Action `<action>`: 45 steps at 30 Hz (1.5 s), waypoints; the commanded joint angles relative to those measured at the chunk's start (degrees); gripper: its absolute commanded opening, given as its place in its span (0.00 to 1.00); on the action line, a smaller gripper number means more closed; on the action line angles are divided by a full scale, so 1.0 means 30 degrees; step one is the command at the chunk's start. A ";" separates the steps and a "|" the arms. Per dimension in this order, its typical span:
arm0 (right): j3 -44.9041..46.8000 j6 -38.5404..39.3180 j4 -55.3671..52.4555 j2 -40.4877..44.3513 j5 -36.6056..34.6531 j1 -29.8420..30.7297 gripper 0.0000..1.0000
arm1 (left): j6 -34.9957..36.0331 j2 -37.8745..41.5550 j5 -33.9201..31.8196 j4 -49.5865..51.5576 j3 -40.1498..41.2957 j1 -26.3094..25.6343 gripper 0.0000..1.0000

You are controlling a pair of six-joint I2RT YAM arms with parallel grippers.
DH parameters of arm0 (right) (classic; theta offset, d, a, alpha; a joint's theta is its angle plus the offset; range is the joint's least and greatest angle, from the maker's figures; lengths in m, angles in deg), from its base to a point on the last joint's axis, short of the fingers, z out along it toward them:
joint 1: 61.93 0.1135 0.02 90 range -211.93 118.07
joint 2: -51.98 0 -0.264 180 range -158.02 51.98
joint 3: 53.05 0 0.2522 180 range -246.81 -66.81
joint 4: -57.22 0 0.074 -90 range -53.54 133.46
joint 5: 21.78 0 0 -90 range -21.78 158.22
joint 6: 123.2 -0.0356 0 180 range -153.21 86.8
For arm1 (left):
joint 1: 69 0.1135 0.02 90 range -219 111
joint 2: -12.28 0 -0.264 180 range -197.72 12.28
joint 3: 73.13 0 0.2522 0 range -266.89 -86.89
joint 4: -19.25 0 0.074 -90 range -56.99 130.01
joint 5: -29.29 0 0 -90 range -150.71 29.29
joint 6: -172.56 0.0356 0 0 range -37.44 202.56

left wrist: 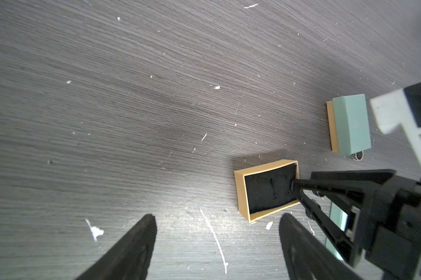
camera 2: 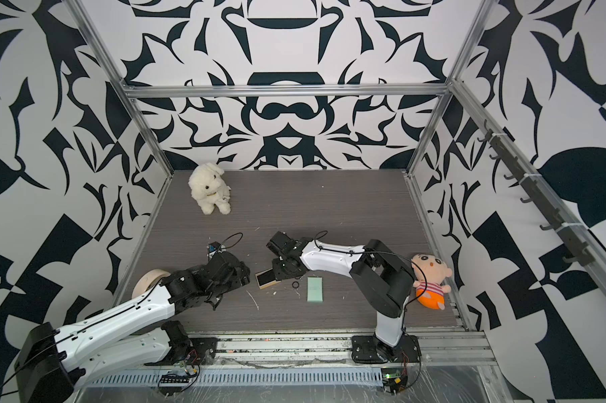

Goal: Take the rings out of the lift-off lid box
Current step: Adjust the jewelry box at the center of the board.

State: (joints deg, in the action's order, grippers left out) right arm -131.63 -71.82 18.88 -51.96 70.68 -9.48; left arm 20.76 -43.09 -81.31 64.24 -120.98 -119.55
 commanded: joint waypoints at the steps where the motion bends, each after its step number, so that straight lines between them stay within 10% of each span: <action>1: -0.0768 0.0038 -0.0551 -0.0118 -0.0728 0.0201 0.51 | -0.0171 0.0177 -0.0080 0.0071 0.0618 0.0002 0.84; 18: -0.2216 0.0110 -0.1977 0.0838 -0.1661 0.0574 0.52 | -0.0303 0.0109 0.0526 -0.0690 0.0889 0.0002 0.91; 26: -0.1583 0.0617 -0.2750 0.3415 -0.3307 0.0451 0.68 | -0.1612 0.1168 0.0602 -0.0770 0.1303 -0.0470 1.00; 45: 0.5196 0.1210 -0.4193 1.2117 -0.6070 -0.2981 1.00 | -1.0032 -0.4683 -0.4171 -0.3899 -0.0391 -0.9211 0.99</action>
State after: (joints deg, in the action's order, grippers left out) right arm -117.05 -68.76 7.80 -19.09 55.93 -17.44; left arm -5.40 -55.62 -90.60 54.49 -119.56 -145.99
